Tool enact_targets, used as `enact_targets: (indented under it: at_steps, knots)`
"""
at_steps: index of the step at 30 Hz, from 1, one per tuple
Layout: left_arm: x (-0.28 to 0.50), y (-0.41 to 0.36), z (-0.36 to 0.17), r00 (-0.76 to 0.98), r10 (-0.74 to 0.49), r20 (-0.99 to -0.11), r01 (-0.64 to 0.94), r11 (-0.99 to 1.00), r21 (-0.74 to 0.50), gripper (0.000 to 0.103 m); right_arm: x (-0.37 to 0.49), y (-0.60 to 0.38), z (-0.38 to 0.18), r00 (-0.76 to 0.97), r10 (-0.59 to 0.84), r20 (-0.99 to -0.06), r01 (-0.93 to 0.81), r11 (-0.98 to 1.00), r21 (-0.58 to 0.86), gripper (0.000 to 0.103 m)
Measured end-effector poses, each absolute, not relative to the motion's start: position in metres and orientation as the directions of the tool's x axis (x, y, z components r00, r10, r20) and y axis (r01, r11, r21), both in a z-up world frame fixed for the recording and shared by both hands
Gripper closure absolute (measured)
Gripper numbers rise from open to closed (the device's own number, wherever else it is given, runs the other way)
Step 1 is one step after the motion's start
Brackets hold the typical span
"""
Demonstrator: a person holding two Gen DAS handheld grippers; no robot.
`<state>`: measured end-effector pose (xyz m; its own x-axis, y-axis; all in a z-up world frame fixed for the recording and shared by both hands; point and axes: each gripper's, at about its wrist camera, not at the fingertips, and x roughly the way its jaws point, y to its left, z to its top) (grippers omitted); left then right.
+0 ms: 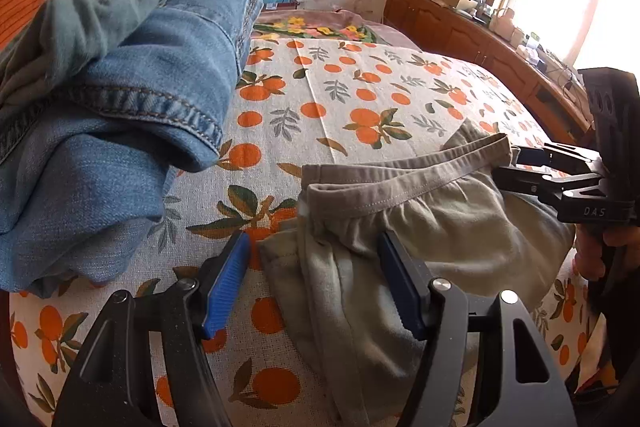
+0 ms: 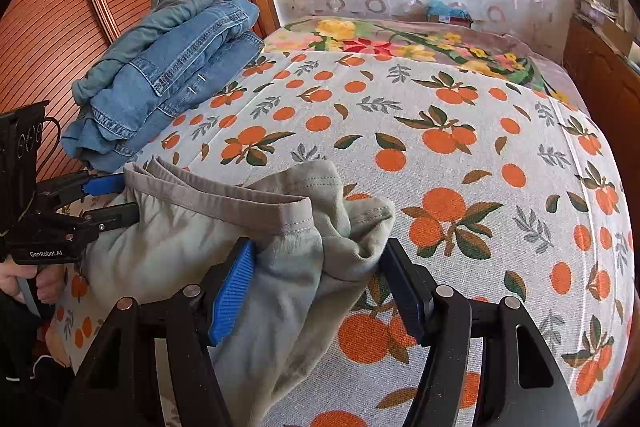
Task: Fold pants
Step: 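Grasp the folded grey-green pants with the right gripper beside the left gripper, then lift the pants with both grippers and carry them onto the blue jeans stack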
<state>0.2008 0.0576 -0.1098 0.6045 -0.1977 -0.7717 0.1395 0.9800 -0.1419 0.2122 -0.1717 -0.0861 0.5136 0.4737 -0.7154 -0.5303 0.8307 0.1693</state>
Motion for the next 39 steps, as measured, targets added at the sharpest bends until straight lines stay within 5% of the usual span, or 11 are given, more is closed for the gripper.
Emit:
enact_targets:
  at_steps: [7, 13, 15, 17, 19, 28, 39]
  knots:
    - [0.200, 0.057, -0.111, 0.616, -0.197, -0.763, 0.143, 0.980, -0.138, 0.036, 0.214, -0.168, -0.087, 0.513, 0.483, -0.710, -0.530, 0.829, 0.180, 0.040]
    - [0.200, 0.056, -0.112, 0.618, -0.198, -0.761, 0.142, 0.980, -0.139, 0.036, 0.214, -0.160, -0.088, 0.498, 0.498, -0.710, -0.555, 0.812, 0.180, 0.063]
    - [0.200, 0.057, -0.112, 0.618, -0.201, -0.760, 0.141, 0.979, -0.145, 0.036, 0.214, -0.159, -0.089, 0.474, 0.524, -0.708, -0.573, 0.794, 0.204, 0.082]
    - [0.199, 0.058, -0.112, 0.620, -0.205, -0.757, 0.141, 0.979, -0.150, 0.036, 0.210, -0.156, -0.088, 0.478, 0.525, -0.704, -0.587, 0.787, 0.189, 0.085]
    - [0.198, 0.061, -0.112, 0.623, -0.219, -0.751, 0.153, 0.976, -0.158, 0.052, 0.205, -0.155, -0.085, 0.496, 0.520, -0.696, -0.593, 0.788, 0.166, 0.086]
    - [0.196, 0.063, -0.111, 0.604, -0.274, -0.749, 0.185, 0.962, -0.203, 0.083, 0.201, -0.164, -0.090, 0.487, 0.530, -0.694, -0.580, 0.791, 0.197, 0.086]
    - [0.180, 0.059, -0.091, 0.646, -0.315, -0.695, 0.214, 0.949, -0.231, 0.090, 0.201, -0.168, -0.080, 0.498, 0.547, -0.673, -0.573, 0.790, 0.219, 0.088]
